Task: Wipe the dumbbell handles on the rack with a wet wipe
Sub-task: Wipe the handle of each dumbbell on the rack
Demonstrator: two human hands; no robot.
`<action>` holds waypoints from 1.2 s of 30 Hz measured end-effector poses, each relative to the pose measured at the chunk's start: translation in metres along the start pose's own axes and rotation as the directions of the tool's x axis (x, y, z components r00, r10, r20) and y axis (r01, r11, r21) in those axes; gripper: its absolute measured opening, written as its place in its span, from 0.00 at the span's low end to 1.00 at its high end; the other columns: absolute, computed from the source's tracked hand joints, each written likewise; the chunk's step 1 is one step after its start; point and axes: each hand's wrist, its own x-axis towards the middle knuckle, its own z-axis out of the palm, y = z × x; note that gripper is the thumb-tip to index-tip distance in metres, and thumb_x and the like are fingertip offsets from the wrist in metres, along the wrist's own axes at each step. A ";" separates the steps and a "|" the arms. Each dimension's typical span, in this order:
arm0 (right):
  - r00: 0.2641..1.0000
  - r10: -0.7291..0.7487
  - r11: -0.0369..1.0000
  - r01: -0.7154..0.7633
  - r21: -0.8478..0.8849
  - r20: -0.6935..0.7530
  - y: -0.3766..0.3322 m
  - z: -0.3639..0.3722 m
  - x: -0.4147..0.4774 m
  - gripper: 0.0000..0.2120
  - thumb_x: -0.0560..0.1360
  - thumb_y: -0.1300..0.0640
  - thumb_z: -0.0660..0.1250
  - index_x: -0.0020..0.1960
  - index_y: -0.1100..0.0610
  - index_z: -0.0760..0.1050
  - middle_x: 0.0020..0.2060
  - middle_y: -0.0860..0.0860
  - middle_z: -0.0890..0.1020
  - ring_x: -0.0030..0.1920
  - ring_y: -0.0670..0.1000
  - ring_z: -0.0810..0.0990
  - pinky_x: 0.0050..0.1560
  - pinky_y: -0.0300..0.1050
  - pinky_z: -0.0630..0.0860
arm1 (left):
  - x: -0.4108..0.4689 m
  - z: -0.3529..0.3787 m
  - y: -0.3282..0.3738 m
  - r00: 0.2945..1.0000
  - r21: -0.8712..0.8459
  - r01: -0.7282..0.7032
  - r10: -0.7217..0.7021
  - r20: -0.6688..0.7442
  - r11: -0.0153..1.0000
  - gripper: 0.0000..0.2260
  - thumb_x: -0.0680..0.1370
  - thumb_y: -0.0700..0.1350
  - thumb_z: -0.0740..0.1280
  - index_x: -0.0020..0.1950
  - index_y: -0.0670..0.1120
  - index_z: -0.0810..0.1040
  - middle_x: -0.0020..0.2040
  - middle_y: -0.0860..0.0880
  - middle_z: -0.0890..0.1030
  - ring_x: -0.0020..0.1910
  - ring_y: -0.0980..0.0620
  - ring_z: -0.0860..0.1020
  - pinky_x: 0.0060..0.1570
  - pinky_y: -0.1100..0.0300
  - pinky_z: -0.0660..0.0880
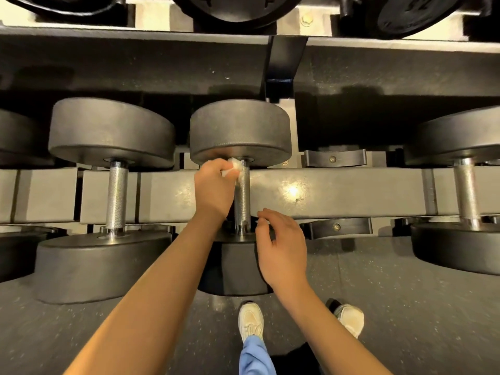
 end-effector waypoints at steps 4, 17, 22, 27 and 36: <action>1.000 0.013 1.000 -0.013 -0.001 0.027 0.001 0.000 0.000 0.23 0.74 0.46 0.52 0.56 0.54 0.80 0.52 0.47 0.82 0.50 0.38 0.69 0.58 0.42 0.69 | -0.004 -0.001 0.002 0.998 0.018 0.029 -0.030 0.054 0.999 0.05 0.75 0.39 0.68 0.41 0.39 0.80 0.39 0.48 0.78 0.41 0.53 0.74 0.40 0.66 0.69; 0.999 0.021 1.000 -0.021 0.006 0.030 0.001 -0.001 0.001 0.18 0.75 0.50 0.55 0.50 0.56 0.81 0.46 0.48 0.83 0.49 0.46 0.75 0.54 0.44 0.71 | -0.005 -0.004 -0.002 0.984 -0.027 0.146 -0.142 0.105 0.989 0.06 0.75 0.40 0.69 0.41 0.39 0.78 0.35 0.51 0.75 0.35 0.57 0.72 0.32 0.76 0.67; 1.000 -0.026 1.000 0.026 0.000 -0.009 0.002 0.001 0.000 0.19 0.75 0.50 0.54 0.46 0.57 0.81 0.41 0.50 0.83 0.44 0.49 0.76 0.48 0.45 0.71 | -0.019 -0.009 0.002 0.943 0.203 0.198 -0.243 0.229 0.959 0.09 0.75 0.47 0.70 0.40 0.43 0.79 0.38 0.48 0.79 0.39 0.52 0.76 0.38 0.64 0.73; 0.999 -0.038 0.999 0.038 -0.031 0.006 0.002 0.000 0.001 0.20 0.74 0.48 0.52 0.44 0.56 0.80 0.40 0.49 0.82 0.42 0.49 0.77 0.47 0.47 0.72 | -0.017 -0.017 0.022 0.617 0.687 0.077 -0.576 0.537 0.723 0.14 0.78 0.50 0.64 0.55 0.41 0.79 0.46 0.47 0.78 0.48 0.50 0.75 0.51 0.59 0.71; 0.999 -0.051 0.999 0.051 -0.014 0.007 0.004 -0.001 0.001 0.16 0.75 0.52 0.55 0.42 0.55 0.80 0.38 0.48 0.81 0.40 0.47 0.73 0.45 0.45 0.70 | -0.004 0.000 0.014 0.984 -0.011 0.176 -0.176 0.026 0.984 0.04 0.75 0.43 0.70 0.44 0.44 0.75 0.43 0.51 0.76 0.43 0.55 0.73 0.34 0.76 0.65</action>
